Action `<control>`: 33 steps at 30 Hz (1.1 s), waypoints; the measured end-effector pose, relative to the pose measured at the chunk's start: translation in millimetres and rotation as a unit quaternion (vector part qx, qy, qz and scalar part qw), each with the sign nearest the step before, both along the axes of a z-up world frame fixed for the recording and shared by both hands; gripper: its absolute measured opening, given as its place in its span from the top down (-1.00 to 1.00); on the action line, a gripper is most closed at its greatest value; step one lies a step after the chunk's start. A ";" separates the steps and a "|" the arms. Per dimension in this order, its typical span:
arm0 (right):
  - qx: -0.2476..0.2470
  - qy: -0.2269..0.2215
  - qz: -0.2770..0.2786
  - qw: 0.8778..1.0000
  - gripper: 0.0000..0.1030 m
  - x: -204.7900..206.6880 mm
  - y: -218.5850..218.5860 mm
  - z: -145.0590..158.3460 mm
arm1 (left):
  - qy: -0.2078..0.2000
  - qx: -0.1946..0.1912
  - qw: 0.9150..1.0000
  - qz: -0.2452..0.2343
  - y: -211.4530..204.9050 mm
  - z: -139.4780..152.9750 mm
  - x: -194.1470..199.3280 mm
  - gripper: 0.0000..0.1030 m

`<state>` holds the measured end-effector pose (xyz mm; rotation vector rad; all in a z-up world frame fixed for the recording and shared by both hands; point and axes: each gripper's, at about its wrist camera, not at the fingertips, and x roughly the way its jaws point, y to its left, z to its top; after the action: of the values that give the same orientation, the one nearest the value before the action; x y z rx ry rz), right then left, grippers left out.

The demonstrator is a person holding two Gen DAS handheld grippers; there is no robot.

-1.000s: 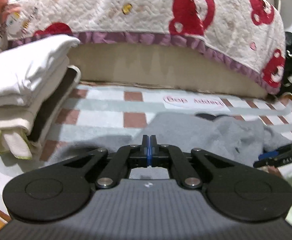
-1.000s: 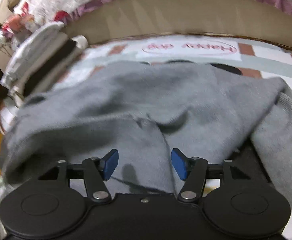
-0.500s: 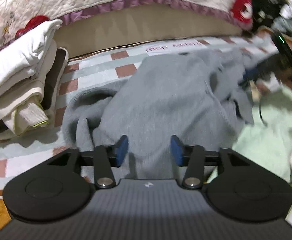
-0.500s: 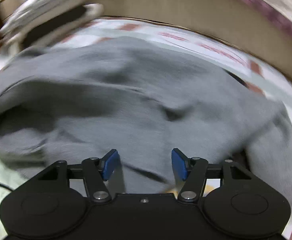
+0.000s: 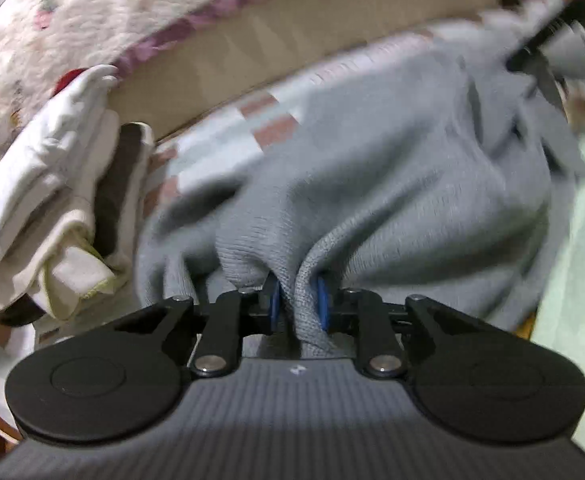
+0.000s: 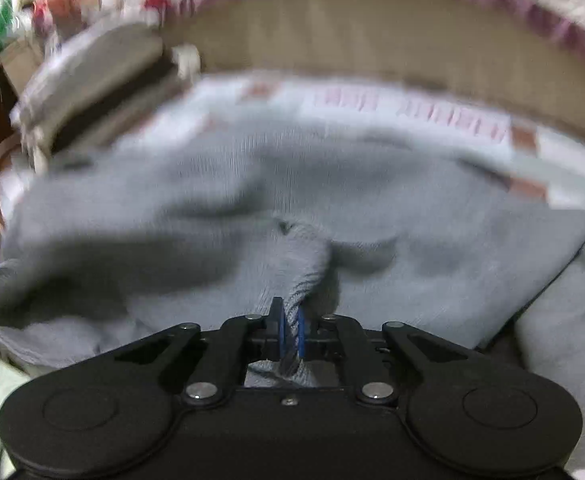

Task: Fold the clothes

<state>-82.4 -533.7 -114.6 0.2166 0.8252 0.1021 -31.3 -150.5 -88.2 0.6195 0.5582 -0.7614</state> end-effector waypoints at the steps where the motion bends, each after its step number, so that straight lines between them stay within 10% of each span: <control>1: 0.003 -0.021 -0.008 1.000 0.85 -1.4 -4.0 11.6 | -0.023 -0.010 1.000 -0.001 -2.5 14.7 3.8 0.72; 8: 0.005 -0.123 -0.061 0.991 0.86 52.9 -37.2 110.5 | -0.076 -0.073 0.992 0.062 -36.5 102.6 90.8 0.76; 12: -0.031 -0.154 -0.094 0.983 0.82 94.7 -41.6 124.6 | -0.013 -0.115 0.984 0.137 -41.5 95.9 155.7 0.82; 15: 0.000 -0.158 -0.140 0.977 0.33 97.0 -57.9 94.9 | -0.015 -0.082 0.987 0.136 -51.4 68.2 173.7 0.83; 23: -0.014 -0.089 -0.156 0.984 0.05 41.3 -92.1 -8.0 | 0.034 -0.070 0.989 0.122 -48.3 42.7 164.2 0.82; 29: 0.135 -0.040 -0.153 0.978 -0.15 47.3 -111.6 -15.7 | 0.056 -0.095 0.987 0.114 -28.9 45.2 160.0 0.70; 33: 0.115 -0.011 -0.135 0.984 -0.18 46.1 -95.6 -17.4 | 0.060 -0.110 0.986 0.112 -14.7 45.4 157.6 0.43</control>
<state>-36.3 -629.3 -132.0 0.5413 0.7554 -0.0561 126.3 -165.2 -42.8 0.3016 0.6328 -0.6381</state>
